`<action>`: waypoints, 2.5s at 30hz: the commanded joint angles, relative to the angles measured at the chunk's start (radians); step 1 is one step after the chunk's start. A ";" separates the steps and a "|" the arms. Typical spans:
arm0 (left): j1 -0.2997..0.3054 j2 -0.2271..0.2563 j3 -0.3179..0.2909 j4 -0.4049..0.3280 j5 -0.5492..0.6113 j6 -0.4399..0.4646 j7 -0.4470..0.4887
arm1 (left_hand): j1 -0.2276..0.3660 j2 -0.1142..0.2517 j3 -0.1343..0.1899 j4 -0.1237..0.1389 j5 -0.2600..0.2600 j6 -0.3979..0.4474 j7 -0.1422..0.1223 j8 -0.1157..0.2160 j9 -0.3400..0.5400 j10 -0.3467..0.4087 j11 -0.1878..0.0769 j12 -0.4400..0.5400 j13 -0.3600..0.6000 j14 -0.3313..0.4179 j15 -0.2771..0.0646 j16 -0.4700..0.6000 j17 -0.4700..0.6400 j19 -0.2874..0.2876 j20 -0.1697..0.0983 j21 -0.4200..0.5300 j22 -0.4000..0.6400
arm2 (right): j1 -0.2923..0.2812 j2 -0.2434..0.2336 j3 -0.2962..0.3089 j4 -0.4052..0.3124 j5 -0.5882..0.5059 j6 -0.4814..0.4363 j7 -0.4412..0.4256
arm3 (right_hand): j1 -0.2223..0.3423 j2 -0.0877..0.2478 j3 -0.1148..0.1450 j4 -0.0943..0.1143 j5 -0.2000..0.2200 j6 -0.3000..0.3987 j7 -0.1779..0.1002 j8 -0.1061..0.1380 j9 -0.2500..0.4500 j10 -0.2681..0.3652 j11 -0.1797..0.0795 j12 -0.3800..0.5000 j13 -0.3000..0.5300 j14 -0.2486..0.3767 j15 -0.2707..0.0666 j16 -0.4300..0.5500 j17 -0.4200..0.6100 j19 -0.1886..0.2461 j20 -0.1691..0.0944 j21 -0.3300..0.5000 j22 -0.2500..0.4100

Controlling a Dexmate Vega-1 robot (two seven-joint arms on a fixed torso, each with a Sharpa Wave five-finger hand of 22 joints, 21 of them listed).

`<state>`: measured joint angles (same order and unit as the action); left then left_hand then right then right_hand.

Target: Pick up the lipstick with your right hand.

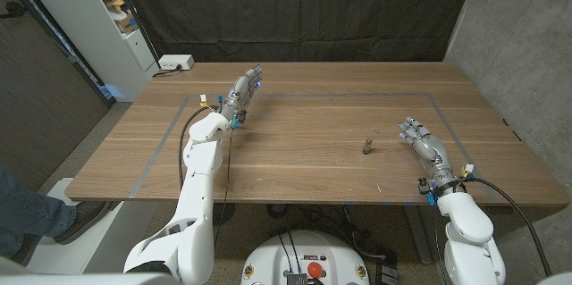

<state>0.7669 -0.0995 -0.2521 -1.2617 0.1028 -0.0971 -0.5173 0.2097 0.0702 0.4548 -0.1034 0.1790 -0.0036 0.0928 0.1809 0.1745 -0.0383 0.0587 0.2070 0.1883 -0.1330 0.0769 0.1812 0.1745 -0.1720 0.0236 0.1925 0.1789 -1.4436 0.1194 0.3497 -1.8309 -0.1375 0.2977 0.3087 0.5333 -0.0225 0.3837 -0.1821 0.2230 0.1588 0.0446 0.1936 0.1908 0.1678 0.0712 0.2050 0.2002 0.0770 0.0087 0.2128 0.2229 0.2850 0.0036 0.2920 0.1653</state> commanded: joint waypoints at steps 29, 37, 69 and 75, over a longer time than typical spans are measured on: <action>-0.007 -0.003 0.014 0.001 0.008 -0.004 0.001 | 0.000 0.010 0.002 -0.007 -0.002 0.006 0.000 0.006 0.004 0.003 0.002 0.003 0.006 -0.003 -0.005 0.004 0.004 -0.014 0.006 0.006 0.002 | -0.056 -0.001 -0.031 -0.012 -0.396 0.130 -0.194 | 0.011 -0.107 -0.046 0.013 0.058 -0.019 -0.017 0.003 0.002 -0.001 -0.019 -0.002 0.001 0.001 -0.012 -0.007 -0.004 0.005 0.004 -0.032 0.003; -0.001 0.000 0.011 -0.014 0.006 0.002 -0.001 | 0.001 0.010 0.002 -0.007 -0.002 0.006 -0.002 0.006 0.004 0.003 0.002 0.004 0.006 -0.003 -0.005 0.004 0.004 -0.014 0.006 0.006 0.002 | -0.065 -0.001 -0.039 -0.011 -0.494 0.138 -0.261 | -0.003 -0.124 -0.063 0.024 0.070 -0.021 -0.010 0.002 0.001 -0.015 -0.012 -0.009 -0.001 -0.012 -0.012 -0.010 -0.004 -0.001 0.000 -0.043 0.004; -0.002 0.005 0.009 -0.019 0.004 0.006 -0.004 | 0.000 0.010 0.000 -0.008 -0.002 0.007 -0.001 0.006 0.004 0.004 0.001 0.004 0.006 -0.003 -0.007 0.004 0.004 -0.016 0.011 0.006 0.003 | -0.106 -0.023 -0.109 -0.011 -0.758 0.076 -0.502 | -0.046 -0.146 -0.110 0.048 0.102 0.002 -0.001 0.008 0.000 -0.008 0.000 -0.005 -0.005 -0.022 -0.003 -0.008 -0.002 -0.004 0.002 -0.064 0.005; -0.002 0.007 0.008 -0.021 0.007 0.009 -0.002 | 0.000 0.010 -0.001 -0.009 -0.002 0.008 -0.001 0.006 0.004 0.003 0.001 0.003 0.006 -0.004 -0.006 0.004 0.004 -0.016 0.013 0.006 0.003 | -0.103 -0.028 -0.122 0.011 -0.756 0.072 -0.541 | -0.046 -0.148 -0.145 0.046 0.133 0.022 0.000 0.012 -0.001 0.087 -0.017 0.022 -0.006 0.012 -0.018 0.003 -0.008 0.021 0.002 -0.074 0.005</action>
<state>0.7662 -0.0954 -0.2413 -1.2816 0.1072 -0.0935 -0.5216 0.2097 0.0702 0.4506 -0.1076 0.1790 -0.0036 0.0928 0.1809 0.1745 -0.0383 0.0587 0.2070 0.1883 -0.1331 0.0769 0.1812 0.1744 -0.1726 0.0310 0.1925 0.1789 -1.5452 0.1020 0.2551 -1.8501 -0.8614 0.3880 -0.1551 0.4927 -0.1710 0.2467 -0.1336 0.3433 0.1685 0.0425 0.2013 0.1911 0.2362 0.0600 0.2216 0.1953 0.0724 -0.0041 0.2081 0.2148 0.2900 0.0080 0.2214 0.1652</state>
